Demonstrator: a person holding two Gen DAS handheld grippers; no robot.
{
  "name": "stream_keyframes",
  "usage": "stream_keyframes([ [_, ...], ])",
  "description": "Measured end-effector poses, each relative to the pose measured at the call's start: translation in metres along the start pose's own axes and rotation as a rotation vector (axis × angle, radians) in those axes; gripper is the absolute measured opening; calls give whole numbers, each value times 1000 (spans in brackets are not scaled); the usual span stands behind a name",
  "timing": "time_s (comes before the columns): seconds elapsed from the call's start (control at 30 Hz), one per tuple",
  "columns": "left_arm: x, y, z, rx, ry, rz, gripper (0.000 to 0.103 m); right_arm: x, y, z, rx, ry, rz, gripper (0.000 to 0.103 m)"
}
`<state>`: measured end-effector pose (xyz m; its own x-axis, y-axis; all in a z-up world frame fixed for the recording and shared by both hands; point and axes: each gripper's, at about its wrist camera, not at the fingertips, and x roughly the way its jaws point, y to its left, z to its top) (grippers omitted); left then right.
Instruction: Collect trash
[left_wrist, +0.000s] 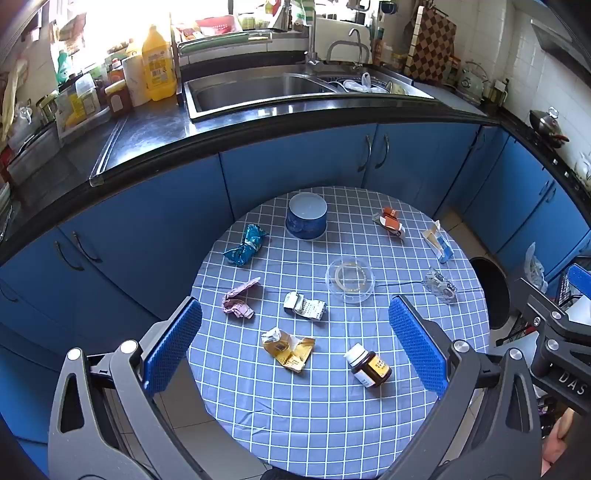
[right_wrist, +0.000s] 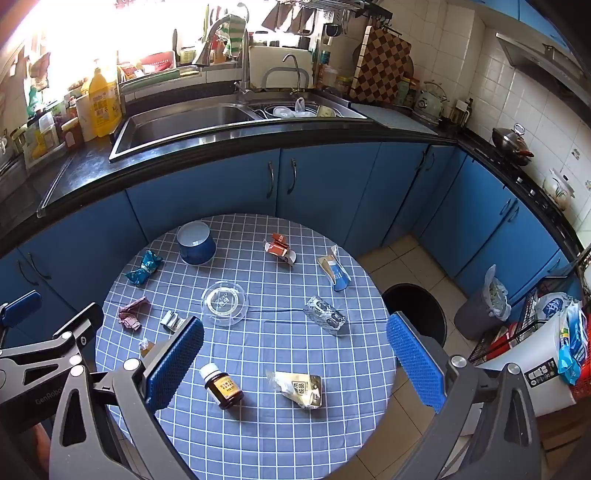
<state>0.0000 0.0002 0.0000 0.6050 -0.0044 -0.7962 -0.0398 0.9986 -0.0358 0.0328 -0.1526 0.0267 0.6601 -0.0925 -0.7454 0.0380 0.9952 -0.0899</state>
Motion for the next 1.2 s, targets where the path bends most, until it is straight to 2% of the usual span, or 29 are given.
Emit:
stream_keyframes([
  [1.2,-3,-8,-1,3,-5,1,100,-1,5,0,9,-10,0,96],
])
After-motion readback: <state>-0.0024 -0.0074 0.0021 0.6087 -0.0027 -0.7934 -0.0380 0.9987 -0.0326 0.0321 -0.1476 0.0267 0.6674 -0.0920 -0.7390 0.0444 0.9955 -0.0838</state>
